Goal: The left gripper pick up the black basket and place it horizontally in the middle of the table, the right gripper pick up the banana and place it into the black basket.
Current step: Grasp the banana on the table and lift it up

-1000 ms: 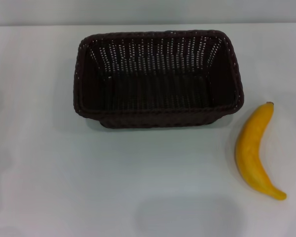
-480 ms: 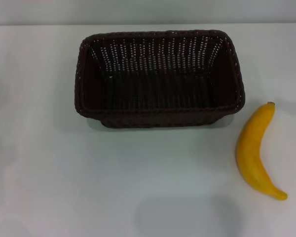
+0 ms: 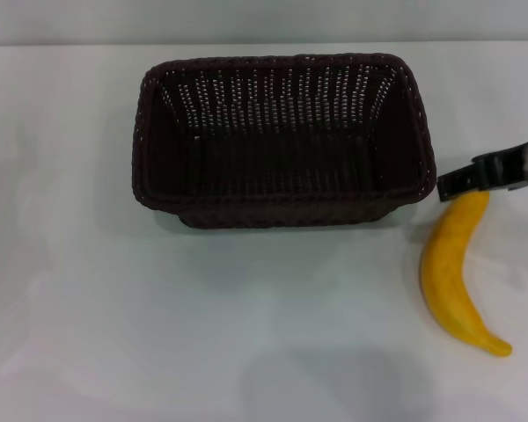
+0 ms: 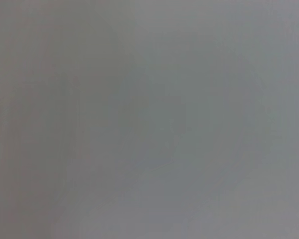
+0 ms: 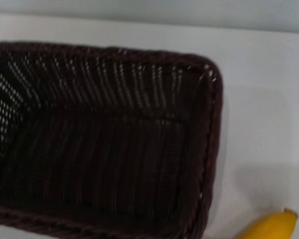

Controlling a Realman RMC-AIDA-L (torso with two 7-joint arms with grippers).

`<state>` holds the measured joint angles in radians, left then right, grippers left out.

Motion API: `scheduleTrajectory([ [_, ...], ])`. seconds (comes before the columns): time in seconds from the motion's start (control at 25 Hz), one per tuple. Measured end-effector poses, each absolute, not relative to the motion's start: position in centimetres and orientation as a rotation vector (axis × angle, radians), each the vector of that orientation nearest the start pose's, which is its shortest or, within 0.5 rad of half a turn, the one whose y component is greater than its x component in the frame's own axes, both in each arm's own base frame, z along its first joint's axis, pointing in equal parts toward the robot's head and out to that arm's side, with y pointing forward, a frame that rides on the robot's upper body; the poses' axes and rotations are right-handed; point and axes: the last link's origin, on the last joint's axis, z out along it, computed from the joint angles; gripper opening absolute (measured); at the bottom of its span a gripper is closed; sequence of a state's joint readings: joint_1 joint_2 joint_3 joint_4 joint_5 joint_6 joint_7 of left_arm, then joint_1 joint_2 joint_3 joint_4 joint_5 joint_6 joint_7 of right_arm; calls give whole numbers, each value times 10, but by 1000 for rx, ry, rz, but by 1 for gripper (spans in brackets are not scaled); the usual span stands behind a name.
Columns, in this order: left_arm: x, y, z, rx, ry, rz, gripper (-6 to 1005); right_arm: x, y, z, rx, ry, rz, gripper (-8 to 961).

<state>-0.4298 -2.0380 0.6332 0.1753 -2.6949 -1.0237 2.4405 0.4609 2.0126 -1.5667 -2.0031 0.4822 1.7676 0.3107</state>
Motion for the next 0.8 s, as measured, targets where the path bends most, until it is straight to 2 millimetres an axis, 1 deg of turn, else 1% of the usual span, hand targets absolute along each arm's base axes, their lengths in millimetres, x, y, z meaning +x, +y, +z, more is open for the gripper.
scheduleTrajectory([
  [0.16,-399,339,93,-1040,-911,-940,726,109,299,38,-2047,1370,-287,827],
  [0.24,-398,339,92,-1046,-910,-938,726,109,299,27,-2037,1384,-323,827],
  [0.4,-396,344,90,-1082,-900,-902,726,115,300,8,-2015,1434,-361,827],
  [0.64,-393,351,86,-1137,-895,-855,726,129,305,-4,-1983,1478,-436,826],
  [0.8,-393,352,84,-1146,-899,-848,726,129,308,-7,-1985,1482,-448,826],
])
